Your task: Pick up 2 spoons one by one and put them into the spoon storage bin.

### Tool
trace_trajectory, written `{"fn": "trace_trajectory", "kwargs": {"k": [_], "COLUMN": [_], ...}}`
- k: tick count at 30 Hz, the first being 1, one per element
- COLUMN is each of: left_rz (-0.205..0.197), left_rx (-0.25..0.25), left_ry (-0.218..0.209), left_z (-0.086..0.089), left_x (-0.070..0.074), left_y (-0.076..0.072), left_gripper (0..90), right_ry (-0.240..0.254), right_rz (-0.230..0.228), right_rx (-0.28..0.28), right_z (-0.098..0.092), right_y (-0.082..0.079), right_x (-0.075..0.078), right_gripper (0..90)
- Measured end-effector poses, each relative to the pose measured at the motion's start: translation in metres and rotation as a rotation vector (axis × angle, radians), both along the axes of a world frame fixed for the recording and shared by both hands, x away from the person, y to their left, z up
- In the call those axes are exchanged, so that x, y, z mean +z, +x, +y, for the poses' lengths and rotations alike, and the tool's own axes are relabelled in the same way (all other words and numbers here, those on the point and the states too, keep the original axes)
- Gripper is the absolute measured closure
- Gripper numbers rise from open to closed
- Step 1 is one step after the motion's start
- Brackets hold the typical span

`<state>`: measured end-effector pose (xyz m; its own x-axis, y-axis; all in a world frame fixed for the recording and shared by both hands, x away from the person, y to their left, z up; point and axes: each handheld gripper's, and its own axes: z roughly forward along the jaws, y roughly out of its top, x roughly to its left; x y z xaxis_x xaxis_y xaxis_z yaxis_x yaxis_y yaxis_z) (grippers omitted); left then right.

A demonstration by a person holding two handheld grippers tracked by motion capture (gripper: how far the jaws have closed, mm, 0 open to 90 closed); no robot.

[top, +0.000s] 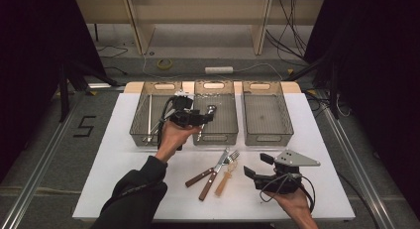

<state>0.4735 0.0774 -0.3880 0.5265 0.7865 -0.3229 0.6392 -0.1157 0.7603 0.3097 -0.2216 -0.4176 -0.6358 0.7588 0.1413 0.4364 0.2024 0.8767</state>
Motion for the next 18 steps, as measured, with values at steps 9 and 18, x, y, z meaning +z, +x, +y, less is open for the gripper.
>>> {"fn": "trace_trajectory", "kwargs": {"k": [9, 18], "left_rz": [-0.029, -0.025], "left_rx": [-0.055, -0.091], "left_ry": [-0.007, 0.048], "left_z": [0.004, -0.003], "left_x": [-0.001, -0.006], "left_y": [-0.039, -0.058], "left_gripper": [28.7, 25.0], "right_ry": [0.0, -0.009], "right_rz": [-0.007, -0.011], "right_rx": [-0.014, -0.02], "right_z": [-0.001, -0.002], "right_y": [0.0, 0.001], "right_x": [0.001, 0.0], "right_gripper": [25.4, 25.1]}}
